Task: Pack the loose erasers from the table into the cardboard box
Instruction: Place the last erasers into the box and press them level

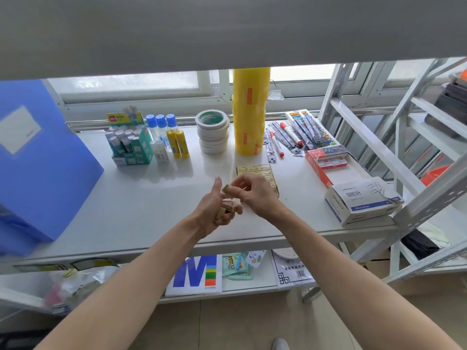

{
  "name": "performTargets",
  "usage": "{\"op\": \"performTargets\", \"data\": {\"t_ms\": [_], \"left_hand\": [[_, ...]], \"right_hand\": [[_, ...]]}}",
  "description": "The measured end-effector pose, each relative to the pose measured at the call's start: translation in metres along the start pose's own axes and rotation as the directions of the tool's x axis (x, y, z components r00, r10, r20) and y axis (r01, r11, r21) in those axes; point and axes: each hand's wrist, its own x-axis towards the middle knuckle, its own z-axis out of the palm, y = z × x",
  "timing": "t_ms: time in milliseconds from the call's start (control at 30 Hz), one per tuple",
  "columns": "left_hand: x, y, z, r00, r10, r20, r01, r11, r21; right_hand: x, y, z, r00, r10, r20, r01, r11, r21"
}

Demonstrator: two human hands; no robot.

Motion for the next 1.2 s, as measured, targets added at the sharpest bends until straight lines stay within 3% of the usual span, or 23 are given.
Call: {"op": "performTargets", "data": {"t_ms": [133,300,533,733,800,933,1033,1200], "left_hand": [[-0.002,-0.004,-0.005,0.988,0.125,-0.087,-0.114,0.985,0.127],[-0.002,-0.003,-0.008,0.972,0.218,-0.083,-0.209,0.972,0.106],[0.004,-0.002,-0.003,0.953,0.225,-0.204,-0.214,0.974,0.072],[0.006,-0.005,0.0,0.973,0.185,-0.141,-0.173,0.981,0.091],[0.007,-0.006,0.0,0.971,0.184,-0.153,-0.17,0.98,0.101],[0.012,-0.004,0.002,0.974,0.156,-0.164,-0.14,0.984,0.106],[0.015,-0.004,0.006,0.975,0.139,-0.174,-0.119,0.986,0.118],[0.023,-0.008,0.008,0.933,0.167,-0.319,-0.102,0.972,0.212]], "right_hand": [[-0.001,0.004,-0.003,0.992,0.117,-0.041,-0.104,0.966,0.237],[-0.004,0.012,-0.003,0.992,0.129,-0.008,-0.118,0.93,0.347],[-0.011,0.008,-0.003,0.986,0.092,0.142,-0.132,0.944,0.304],[-0.013,0.015,-0.006,0.977,0.212,0.03,-0.203,0.868,0.453],[-0.012,0.02,-0.009,0.981,0.191,0.036,-0.189,0.893,0.408],[-0.009,0.029,-0.018,0.995,0.099,0.01,-0.099,0.984,0.147],[-0.008,0.031,-0.024,0.996,0.083,-0.015,-0.081,0.992,0.097],[0.004,0.041,-0.041,0.97,0.088,-0.225,-0.12,0.984,-0.133]]}}
